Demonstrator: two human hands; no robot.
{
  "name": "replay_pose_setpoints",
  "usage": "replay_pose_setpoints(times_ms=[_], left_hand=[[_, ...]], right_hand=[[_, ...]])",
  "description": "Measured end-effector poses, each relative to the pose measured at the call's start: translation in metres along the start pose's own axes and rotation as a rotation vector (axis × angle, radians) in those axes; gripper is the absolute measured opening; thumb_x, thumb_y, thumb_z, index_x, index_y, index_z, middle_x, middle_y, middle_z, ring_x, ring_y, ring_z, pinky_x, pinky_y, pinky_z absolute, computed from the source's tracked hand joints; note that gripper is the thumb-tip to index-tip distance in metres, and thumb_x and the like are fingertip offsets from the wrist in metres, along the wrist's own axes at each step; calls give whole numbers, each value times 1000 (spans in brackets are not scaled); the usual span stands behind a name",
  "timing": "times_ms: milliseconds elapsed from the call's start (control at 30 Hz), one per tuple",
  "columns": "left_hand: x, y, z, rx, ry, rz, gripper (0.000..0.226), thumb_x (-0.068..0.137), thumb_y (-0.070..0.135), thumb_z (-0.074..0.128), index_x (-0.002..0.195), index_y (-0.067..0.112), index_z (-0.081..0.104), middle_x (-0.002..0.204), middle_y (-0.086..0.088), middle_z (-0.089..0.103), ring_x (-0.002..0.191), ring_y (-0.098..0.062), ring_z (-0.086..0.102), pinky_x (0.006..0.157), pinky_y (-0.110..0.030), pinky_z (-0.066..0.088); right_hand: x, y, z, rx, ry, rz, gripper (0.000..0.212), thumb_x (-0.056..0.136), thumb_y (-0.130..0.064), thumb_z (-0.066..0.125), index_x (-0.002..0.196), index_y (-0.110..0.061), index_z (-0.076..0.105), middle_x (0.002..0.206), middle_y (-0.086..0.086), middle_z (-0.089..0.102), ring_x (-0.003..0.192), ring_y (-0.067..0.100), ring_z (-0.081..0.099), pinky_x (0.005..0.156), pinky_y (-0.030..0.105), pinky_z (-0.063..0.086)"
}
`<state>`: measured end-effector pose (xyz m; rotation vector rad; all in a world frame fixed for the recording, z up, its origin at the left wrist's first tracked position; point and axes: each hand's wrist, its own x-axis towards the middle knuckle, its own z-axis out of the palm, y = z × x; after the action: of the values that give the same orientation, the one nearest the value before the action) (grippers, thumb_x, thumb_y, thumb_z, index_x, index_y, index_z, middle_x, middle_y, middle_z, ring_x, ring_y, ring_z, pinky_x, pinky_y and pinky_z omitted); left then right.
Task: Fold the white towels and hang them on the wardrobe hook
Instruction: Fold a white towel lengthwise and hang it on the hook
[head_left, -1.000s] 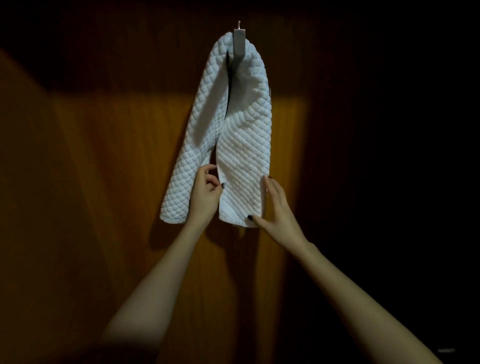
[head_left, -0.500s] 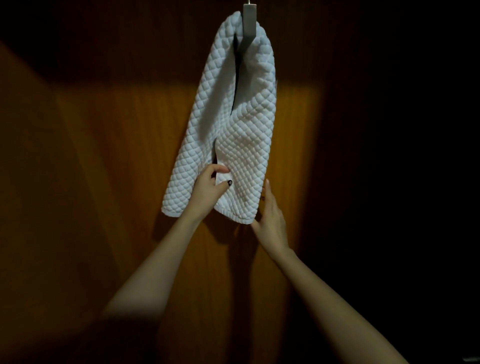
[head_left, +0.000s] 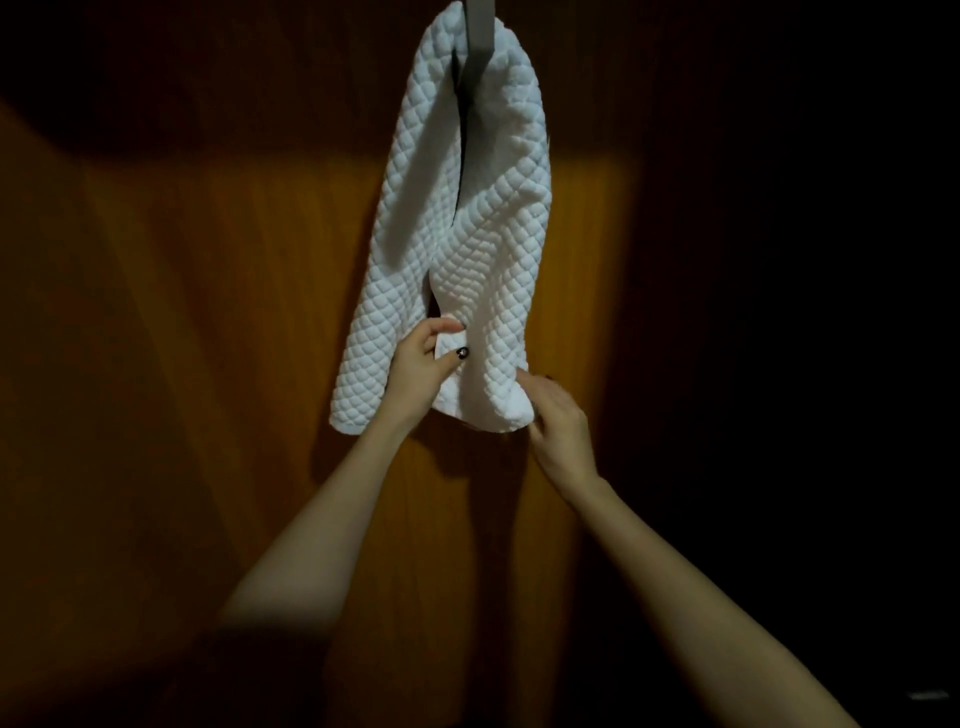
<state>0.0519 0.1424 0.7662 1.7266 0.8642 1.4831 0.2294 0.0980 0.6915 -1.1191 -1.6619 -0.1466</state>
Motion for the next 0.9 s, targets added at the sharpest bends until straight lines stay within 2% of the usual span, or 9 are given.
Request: replay_pose_setpoints(times_ms=[133,233,333,467,533,633,767,833,900], left_hand=[[-2,-11,0,5,-52,-78,26,87,-1,63,109,11,58,122,-3,60,118,-19,57,92,-28,51],[-8,-13,20,32,-79,-124,28,88,0,59,112,14,58,106,5,65,108,-16,61,79,-18,52],[-8,-8,39,108,-111,-128,27,95,16,53,122,19,58,119,3,63,113,-14,58,93,-29,50],[-24,-4,47,39,-67,-140,36,102,27,39,136,16,42,139,6,39,128,-11,42,104,-26,37],[-39,1,52,-47,-111,-182,44,102,41,32,140,19,40,140,10,40,129,-6,39,106,-24,31],[-53,12,62,-174,-248,-206,48,94,56,28,132,32,47,131,15,50,122,1,46,110,-27,32],[-49,20,55,-53,-344,-192,77,85,69,28,137,17,49,138,-4,53,130,-17,47,114,-41,32],[-49,25,49,74,-291,-156,71,87,72,32,131,21,55,129,3,59,124,-15,52,110,-43,37],[-52,26,43,296,-59,101,51,91,55,40,115,19,67,117,5,65,113,-14,58,99,-44,46]], right_hand=[[-24,2,-25,141,27,73,46,92,0,56,137,-10,51,134,-2,54,125,7,50,107,19,39],[-42,-5,-38,155,-51,101,52,93,3,55,142,-11,45,140,0,51,128,7,49,108,15,37],[-44,-13,-51,204,-121,123,59,96,-1,54,147,-22,32,147,-4,41,130,-10,41,106,9,33],[-35,-17,-66,208,-453,193,84,93,-6,56,155,-32,5,157,-17,11,144,2,24,118,25,27],[-33,-22,-65,230,-538,195,94,90,-10,62,154,-36,-1,160,-15,7,146,4,19,120,34,26],[-25,-32,-58,250,-421,199,93,87,-26,69,156,-28,6,161,-6,20,145,6,26,118,38,31],[-15,-38,-52,127,-137,204,67,86,-22,70,140,-9,34,145,3,37,131,8,37,110,37,39],[-7,-40,-50,86,-71,188,55,89,-16,65,135,-8,36,141,9,43,127,15,44,101,32,44],[-1,-42,-46,77,-42,193,42,91,-9,56,128,-10,37,119,12,59,102,25,62,78,39,54]])
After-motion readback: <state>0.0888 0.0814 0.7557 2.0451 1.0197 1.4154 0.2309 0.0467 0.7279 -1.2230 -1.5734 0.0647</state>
